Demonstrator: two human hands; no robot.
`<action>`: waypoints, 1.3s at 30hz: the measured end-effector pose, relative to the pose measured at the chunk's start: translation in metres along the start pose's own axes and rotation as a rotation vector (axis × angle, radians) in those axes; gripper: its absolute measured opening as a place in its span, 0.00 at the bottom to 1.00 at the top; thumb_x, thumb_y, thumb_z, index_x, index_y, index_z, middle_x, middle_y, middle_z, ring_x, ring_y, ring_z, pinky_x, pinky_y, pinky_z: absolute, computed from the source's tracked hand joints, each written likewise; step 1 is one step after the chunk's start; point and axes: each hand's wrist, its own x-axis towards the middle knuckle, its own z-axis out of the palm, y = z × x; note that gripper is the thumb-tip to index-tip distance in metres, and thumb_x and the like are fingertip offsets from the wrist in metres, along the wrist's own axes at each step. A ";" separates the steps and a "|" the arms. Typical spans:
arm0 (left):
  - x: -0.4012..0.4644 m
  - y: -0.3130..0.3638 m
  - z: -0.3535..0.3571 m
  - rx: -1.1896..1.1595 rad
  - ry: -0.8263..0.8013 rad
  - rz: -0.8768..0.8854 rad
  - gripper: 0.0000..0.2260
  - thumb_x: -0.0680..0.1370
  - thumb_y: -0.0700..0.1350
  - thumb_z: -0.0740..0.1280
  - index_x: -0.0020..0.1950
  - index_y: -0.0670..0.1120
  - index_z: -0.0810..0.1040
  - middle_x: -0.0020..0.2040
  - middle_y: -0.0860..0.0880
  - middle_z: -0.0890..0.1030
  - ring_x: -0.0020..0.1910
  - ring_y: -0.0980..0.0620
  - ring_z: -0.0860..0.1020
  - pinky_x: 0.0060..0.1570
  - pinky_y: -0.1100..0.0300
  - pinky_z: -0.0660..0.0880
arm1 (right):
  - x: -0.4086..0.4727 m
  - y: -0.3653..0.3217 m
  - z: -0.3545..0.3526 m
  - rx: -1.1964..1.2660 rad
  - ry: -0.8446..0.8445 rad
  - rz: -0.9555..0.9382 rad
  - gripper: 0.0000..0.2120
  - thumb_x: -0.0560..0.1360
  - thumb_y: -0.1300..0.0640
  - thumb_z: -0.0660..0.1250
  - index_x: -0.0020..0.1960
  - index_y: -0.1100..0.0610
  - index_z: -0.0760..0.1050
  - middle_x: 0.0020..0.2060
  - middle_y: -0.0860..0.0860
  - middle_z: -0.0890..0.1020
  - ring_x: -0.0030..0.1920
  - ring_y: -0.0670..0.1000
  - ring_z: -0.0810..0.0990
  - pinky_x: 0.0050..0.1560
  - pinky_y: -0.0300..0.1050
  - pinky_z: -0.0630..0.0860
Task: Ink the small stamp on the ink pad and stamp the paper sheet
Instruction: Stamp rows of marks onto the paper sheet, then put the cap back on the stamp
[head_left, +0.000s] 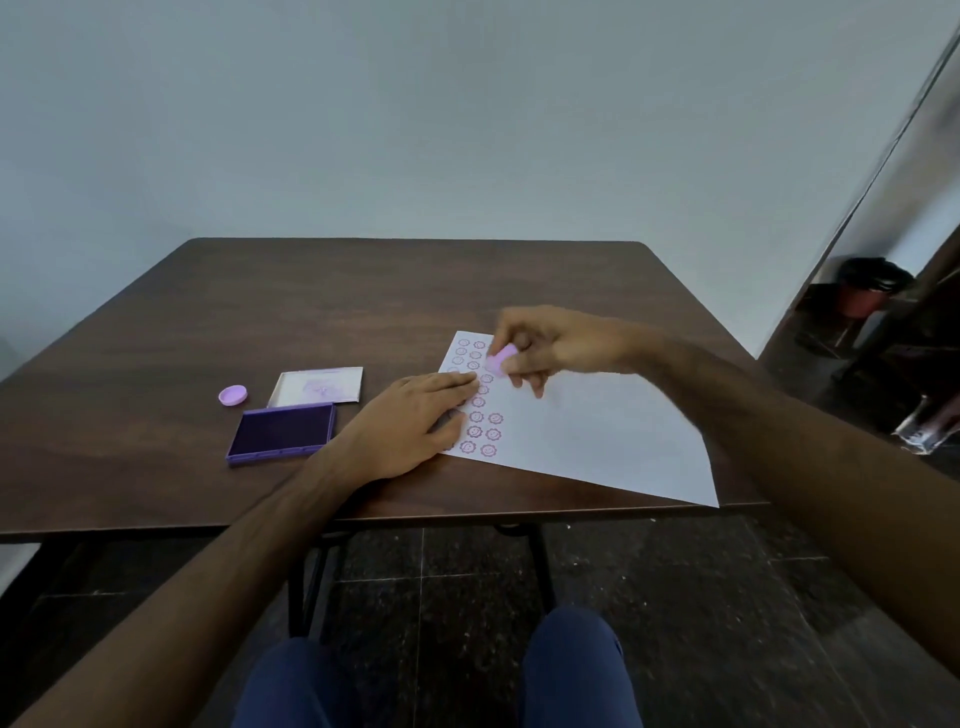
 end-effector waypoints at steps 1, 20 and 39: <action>0.000 0.000 0.000 0.001 -0.007 -0.001 0.23 0.83 0.52 0.57 0.79 0.50 0.63 0.79 0.52 0.64 0.77 0.57 0.62 0.70 0.67 0.50 | -0.006 0.008 -0.004 0.199 0.058 -0.018 0.08 0.79 0.59 0.67 0.54 0.63 0.73 0.42 0.59 0.81 0.38 0.51 0.79 0.40 0.46 0.81; -0.062 -0.028 -0.033 0.072 0.446 -0.248 0.17 0.77 0.48 0.59 0.65 0.55 0.76 0.63 0.52 0.74 0.63 0.51 0.71 0.53 0.53 0.62 | -0.023 0.053 0.028 0.865 0.360 0.038 0.13 0.83 0.50 0.60 0.53 0.58 0.76 0.34 0.52 0.75 0.29 0.46 0.67 0.29 0.38 0.69; -0.124 -0.111 -0.063 -0.210 0.366 -0.787 0.20 0.82 0.49 0.64 0.71 0.43 0.72 0.66 0.44 0.69 0.60 0.47 0.77 0.66 0.47 0.71 | 0.044 -0.026 0.089 0.952 0.249 -0.077 0.10 0.80 0.51 0.63 0.48 0.58 0.75 0.32 0.53 0.73 0.28 0.46 0.67 0.27 0.38 0.67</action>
